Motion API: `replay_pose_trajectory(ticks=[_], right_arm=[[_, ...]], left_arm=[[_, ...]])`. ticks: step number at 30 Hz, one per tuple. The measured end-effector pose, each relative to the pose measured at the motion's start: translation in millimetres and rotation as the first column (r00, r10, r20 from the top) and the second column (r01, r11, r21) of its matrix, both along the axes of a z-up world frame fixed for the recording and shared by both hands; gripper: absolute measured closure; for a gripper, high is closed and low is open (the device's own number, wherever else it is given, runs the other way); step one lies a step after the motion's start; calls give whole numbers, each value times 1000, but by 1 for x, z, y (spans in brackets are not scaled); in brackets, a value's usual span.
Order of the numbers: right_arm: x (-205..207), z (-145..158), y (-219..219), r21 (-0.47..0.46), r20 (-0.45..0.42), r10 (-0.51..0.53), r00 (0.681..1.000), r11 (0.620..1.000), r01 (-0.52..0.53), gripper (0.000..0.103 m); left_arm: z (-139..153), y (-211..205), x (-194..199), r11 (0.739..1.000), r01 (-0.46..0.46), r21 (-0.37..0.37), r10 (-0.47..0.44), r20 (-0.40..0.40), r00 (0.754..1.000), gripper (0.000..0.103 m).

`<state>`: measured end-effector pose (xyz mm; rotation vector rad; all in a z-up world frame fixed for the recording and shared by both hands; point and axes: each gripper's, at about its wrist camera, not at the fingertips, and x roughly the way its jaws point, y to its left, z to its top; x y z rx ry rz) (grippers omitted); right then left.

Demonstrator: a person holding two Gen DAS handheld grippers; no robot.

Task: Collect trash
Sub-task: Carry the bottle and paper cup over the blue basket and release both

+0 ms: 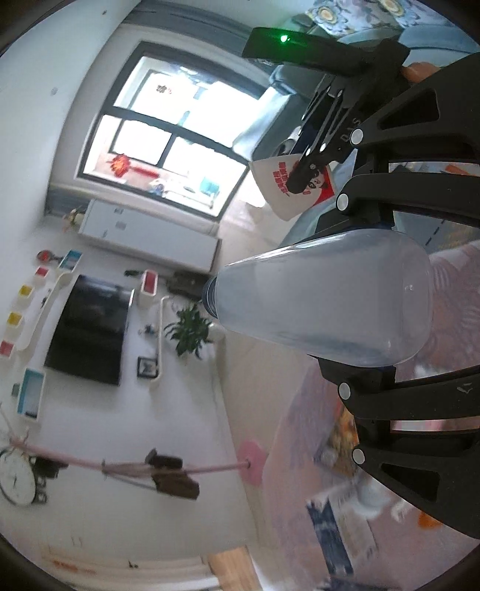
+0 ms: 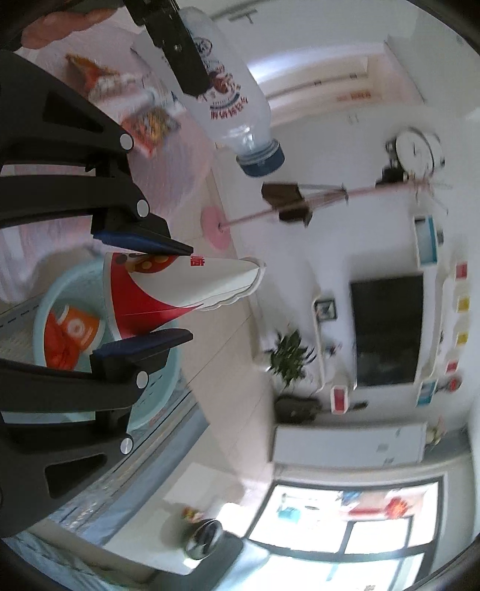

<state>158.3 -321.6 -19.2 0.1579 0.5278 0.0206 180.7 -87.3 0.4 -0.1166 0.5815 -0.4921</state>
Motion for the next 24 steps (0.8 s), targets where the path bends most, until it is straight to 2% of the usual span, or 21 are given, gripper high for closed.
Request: replay_pose_trajectory(ticks=[6,13,19,20,23,24], right_arm=[[22,-42,-43,44,-100,-84,991,995,89,66],[31,-79,-70,55,-202,-129,971,988,142,66],[36,-99,-76,74,-256,-136,957,984,160,65],[37,-101,-75,79,-264,-133,955,984,159,65],[38,-105,-73,75,-276,-136,952,984,162,60],[38,-105,-72,73,-276,-137,951,984,163,55]], left_arm=[[-36,-40,28,998,55,21,-53,-93,994,59],[-79,-69,55,995,90,44,-79,-214,974,58],[-99,-73,64,994,80,68,-60,-263,963,58],[-101,-71,65,995,77,69,-56,-267,962,56],[-100,-68,62,996,69,61,-51,-258,965,50],[-98,-67,59,996,66,61,-49,-252,967,49]])
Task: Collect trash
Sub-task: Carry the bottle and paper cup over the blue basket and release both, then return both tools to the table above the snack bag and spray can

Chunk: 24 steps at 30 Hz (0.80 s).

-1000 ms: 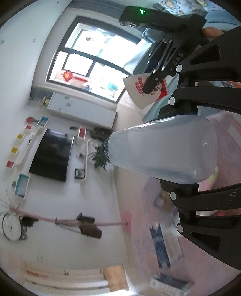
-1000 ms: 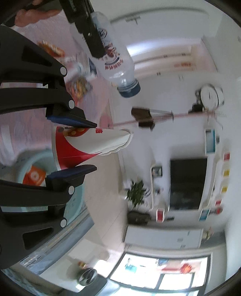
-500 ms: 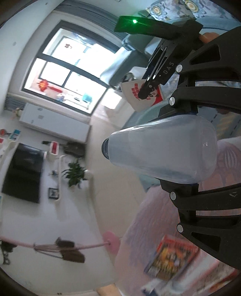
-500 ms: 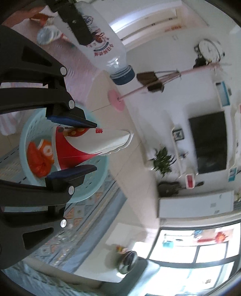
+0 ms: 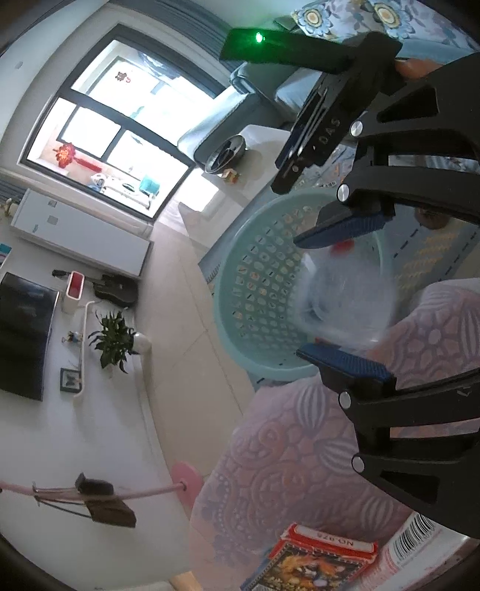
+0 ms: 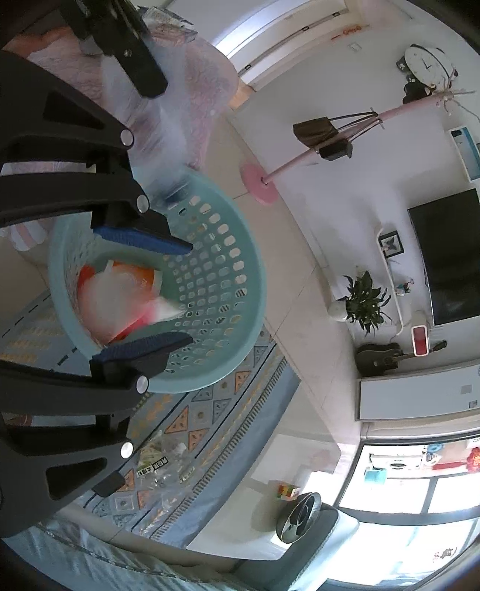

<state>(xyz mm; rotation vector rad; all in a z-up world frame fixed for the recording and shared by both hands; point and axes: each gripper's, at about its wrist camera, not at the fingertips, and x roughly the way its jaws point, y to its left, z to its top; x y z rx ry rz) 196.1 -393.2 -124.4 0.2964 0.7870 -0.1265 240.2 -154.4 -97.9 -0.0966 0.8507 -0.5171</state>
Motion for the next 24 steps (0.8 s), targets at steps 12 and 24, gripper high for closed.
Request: replay_pose_trajectory(ticks=[12,24], right_arm=[[-10,25,26,-19,39,50,998,999,-49,52],[-29,71,98,-62,147,193,970,981,-186,47]], left_arm=[[25,27,-37,998,-41,-43,44,73,996,45],[72,94,-99,980,-167,-105,185,194,963,45]])
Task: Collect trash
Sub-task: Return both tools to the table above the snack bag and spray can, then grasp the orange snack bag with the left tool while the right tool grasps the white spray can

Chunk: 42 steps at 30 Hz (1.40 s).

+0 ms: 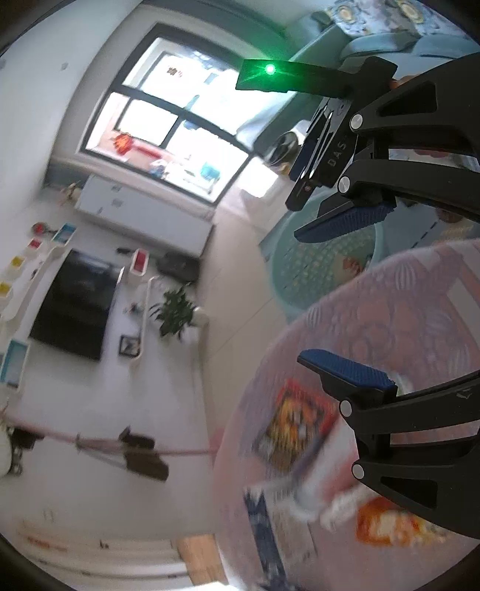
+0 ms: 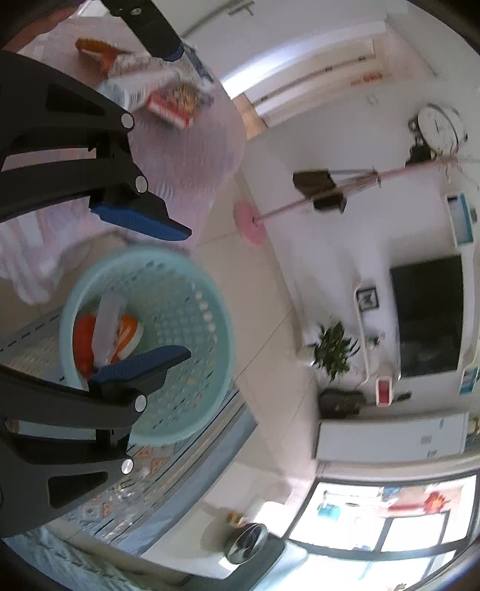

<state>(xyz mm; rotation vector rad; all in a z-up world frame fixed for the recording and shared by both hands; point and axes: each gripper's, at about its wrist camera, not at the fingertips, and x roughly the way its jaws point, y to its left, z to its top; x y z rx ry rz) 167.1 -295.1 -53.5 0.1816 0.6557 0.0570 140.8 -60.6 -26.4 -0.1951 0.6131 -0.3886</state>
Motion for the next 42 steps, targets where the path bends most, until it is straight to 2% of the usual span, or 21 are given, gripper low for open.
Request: replay_pose_trajectory(ticks=[3,7,13,17,21,27,29,33,35,36,39,42], right_arm=[[-4,9,23,-1,21,53,998,999,-53,46],[-9,18,55,10,51,143,988,990,-144,46],[-8,22,108,-5,76,269,960,963,-269,46],[-7,17,142,-18,67,356,932,934,-356,46],[-7,7,169,-62,32,422,906,905,-420,46],[6,-13,195,-118,-47,465,884,876,-467,46],[11,-20,199,-109,-78,476,876,869,-482,46],[16,-32,206,-80,-134,508,851,850,-520,46],[14,-33,209,-85,-151,517,843,842,-532,49],[14,-33,210,-75,-160,528,834,836,-544,52],[6,-31,215,-48,-197,574,795,804,-592,59],[1,-31,224,-67,-224,588,778,787,-614,57]], left_arm=[[8,25,-18,998,-62,0,62,22,998,43],[11,63,-47,986,-164,23,163,40,986,35],[-3,110,-83,956,-278,95,277,21,961,23],[-23,129,-83,946,-299,129,306,-40,951,22],[-49,137,-75,948,-278,154,297,-122,947,22],[-69,129,-59,932,-258,253,303,-160,939,22],[-76,127,-57,924,-262,277,315,-167,934,24],[-79,132,-53,924,-269,270,323,-179,929,31],[-78,133,-52,924,-270,270,323,-178,930,42],[-78,134,-52,925,-269,269,322,-180,929,44],[-74,139,-54,933,-270,237,314,-173,933,50],[-69,139,-58,938,-270,219,308,-164,937,56]])
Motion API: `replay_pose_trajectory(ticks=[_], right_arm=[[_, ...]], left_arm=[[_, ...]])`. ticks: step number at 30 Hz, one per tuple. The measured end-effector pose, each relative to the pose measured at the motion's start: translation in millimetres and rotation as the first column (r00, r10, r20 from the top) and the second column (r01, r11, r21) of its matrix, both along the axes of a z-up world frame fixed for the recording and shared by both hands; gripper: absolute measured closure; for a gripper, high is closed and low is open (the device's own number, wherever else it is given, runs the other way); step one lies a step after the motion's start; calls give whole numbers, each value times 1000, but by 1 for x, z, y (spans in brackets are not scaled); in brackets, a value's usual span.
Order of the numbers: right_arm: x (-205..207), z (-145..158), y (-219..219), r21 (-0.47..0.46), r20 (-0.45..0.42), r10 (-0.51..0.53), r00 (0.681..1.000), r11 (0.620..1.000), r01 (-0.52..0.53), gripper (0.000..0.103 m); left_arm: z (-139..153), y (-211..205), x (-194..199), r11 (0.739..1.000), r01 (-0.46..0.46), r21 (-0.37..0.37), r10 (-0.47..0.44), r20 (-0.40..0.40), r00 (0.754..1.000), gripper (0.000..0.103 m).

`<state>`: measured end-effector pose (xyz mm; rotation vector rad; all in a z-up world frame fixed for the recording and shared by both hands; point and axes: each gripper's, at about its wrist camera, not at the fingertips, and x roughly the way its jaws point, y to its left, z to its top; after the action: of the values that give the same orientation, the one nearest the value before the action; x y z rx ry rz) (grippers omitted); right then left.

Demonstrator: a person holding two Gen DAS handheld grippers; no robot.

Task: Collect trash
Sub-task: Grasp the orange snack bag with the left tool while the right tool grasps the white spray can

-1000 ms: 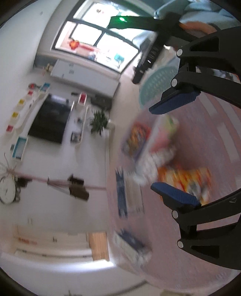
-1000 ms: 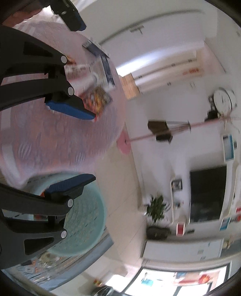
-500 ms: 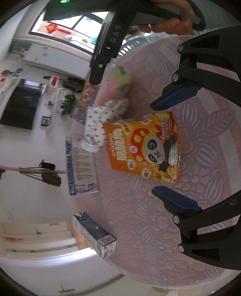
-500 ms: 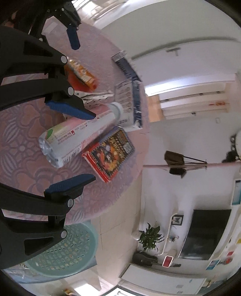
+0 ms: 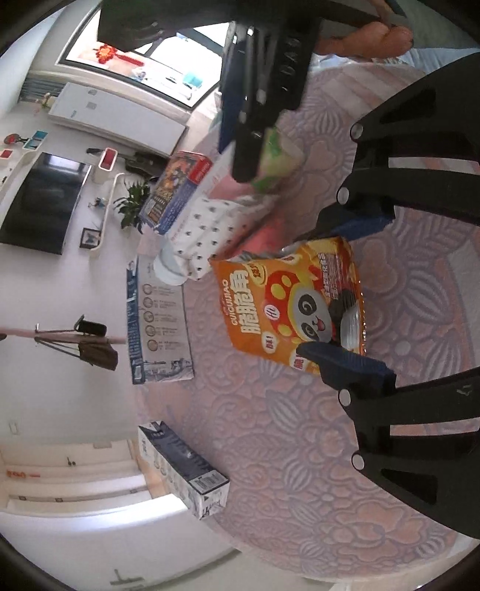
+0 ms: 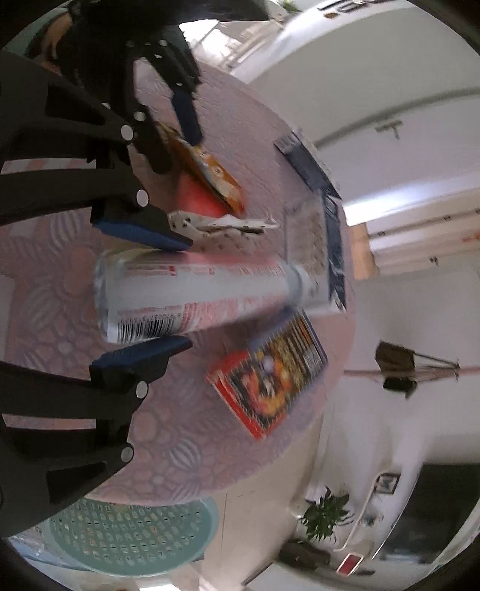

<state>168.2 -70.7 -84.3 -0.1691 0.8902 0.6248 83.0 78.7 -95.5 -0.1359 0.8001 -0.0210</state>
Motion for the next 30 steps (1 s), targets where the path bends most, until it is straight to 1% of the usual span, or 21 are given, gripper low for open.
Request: replay_pose_trajectory(ticks=[2,5,10,13,16,19,20,23,25,27,30], right_arm=[[3,0,6,6,-19,3,1000,1000,-3,56],[12,-3,14,6,-37,-4,999,1000,4,54],[28,-13,22,3,-80,-17,997,1000,17,53],[34,-21,23,7,-106,-26,994,1000,27,54],[24,-16,20,-3,-40,-34,999,999,34,55],[18,-9,16,20,-23,-42,999,999,43,56],[15,-6,13,31,-17,-46,999,998,47,56],[9,7,1,74,-4,-54,999,996,54,56],[7,14,-6,94,2,-57,998,994,57,56],[3,23,-12,113,11,-58,998,992,56,56],[-3,36,-22,141,33,-63,997,988,57,56]], left_arm=[[2,2,-1,1000,14,-19,-14,2,1000,63],[4,2,-3,999,21,-33,-21,3,1000,66],[4,9,-6,997,20,-69,-20,1,1000,67],[4,8,-5,997,24,-71,-25,-4,1000,67],[5,6,-4,997,52,-61,-52,-7,999,74],[13,3,-7,997,64,-51,-63,16,998,83],[17,4,-9,997,61,-56,-60,30,998,86],[27,6,-13,995,64,-79,-60,54,997,93],[35,8,-15,993,70,-93,-63,76,995,96],[45,9,-17,990,75,-121,-63,105,992,96],[60,7,-17,986,86,-140,-66,141,988,97]])
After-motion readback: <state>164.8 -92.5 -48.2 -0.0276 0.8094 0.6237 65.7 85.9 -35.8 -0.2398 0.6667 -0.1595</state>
